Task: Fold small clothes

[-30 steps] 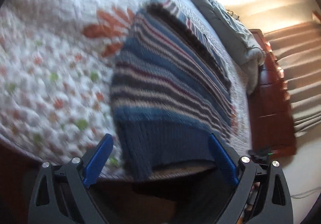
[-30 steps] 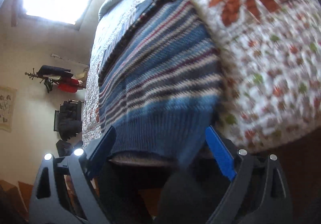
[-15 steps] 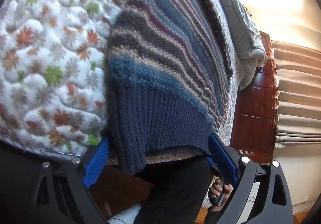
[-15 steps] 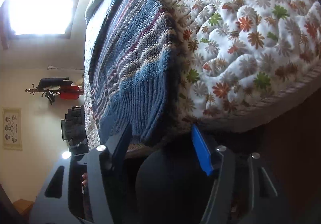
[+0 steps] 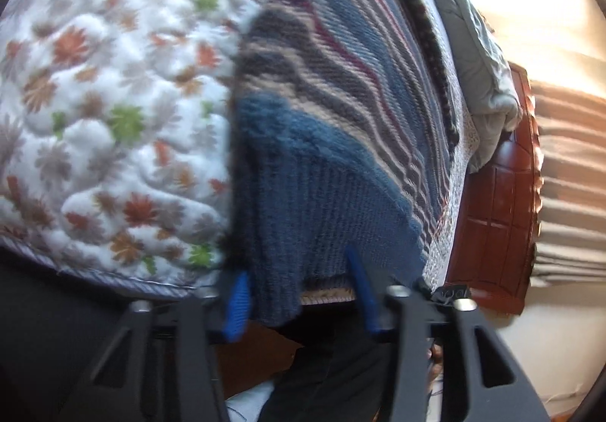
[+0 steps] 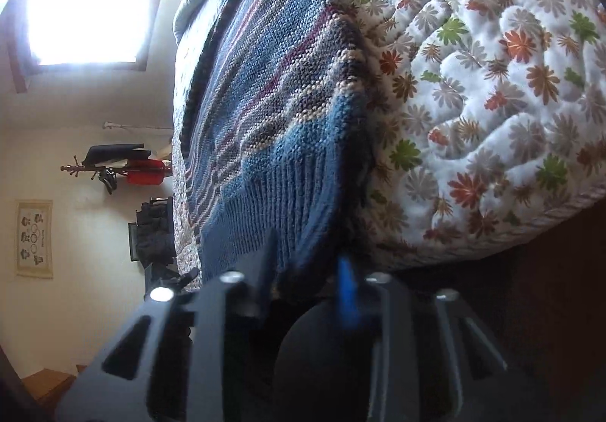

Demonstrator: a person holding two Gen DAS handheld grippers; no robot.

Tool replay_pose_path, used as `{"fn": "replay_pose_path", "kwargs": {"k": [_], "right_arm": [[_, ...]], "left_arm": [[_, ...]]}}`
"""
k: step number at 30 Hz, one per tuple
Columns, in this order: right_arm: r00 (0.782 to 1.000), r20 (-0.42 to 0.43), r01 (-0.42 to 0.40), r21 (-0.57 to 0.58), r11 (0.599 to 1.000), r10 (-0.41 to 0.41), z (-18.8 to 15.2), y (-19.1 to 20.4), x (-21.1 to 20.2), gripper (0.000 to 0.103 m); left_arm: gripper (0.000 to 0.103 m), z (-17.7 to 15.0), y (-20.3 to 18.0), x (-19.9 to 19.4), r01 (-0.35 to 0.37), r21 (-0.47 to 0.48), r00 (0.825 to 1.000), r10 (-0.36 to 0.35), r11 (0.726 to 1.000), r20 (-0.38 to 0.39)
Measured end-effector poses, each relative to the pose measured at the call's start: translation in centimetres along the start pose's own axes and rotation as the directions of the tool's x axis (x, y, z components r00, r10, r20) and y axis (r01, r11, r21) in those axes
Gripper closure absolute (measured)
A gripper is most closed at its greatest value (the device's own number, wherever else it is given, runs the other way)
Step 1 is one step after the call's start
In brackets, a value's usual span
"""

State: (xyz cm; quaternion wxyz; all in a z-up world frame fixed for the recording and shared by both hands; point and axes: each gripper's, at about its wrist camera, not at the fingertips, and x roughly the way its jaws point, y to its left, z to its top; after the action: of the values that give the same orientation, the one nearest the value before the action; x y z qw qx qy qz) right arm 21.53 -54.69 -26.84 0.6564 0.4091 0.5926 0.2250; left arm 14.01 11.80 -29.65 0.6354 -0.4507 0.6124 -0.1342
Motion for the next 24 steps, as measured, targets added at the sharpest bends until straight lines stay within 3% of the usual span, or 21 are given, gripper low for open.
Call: {"fn": "replay_pose_path", "kwargs": {"k": [1,4,10,20,24], "right_arm": [[1.0,0.007,-0.006,0.001,1.0,0.006,0.0,-0.1,-0.1,0.094],[1.0,0.017,-0.016,-0.015,1.0,0.016,0.0,0.1,-0.8,0.095],[0.997,0.057,-0.054,-0.062,0.997,0.057,0.5,2.1,-2.8,0.095],[0.983,0.118,-0.123,-0.169,0.978,0.144,3.8,8.4,-6.5,0.095],[0.98,0.134,-0.113,-0.235,0.965,0.147,6.1,12.5,-7.3,0.095]], "left_arm": [[0.094,0.1,0.6,0.1,0.023,-0.017,1.0,-0.023,1.0,-0.006],[0.095,0.1,1.7,-0.2,0.046,-0.042,0.999,-0.046,0.998,0.01],[0.095,-0.6,0.3,-2.7,0.126,-0.01,0.988,-0.125,0.992,0.088],[0.095,0.4,-6.3,-9.4,0.219,0.147,0.943,-0.248,0.965,0.224],[0.095,1.7,-10.2,-10.9,0.215,0.213,0.93,-0.267,0.953,0.254]]}}
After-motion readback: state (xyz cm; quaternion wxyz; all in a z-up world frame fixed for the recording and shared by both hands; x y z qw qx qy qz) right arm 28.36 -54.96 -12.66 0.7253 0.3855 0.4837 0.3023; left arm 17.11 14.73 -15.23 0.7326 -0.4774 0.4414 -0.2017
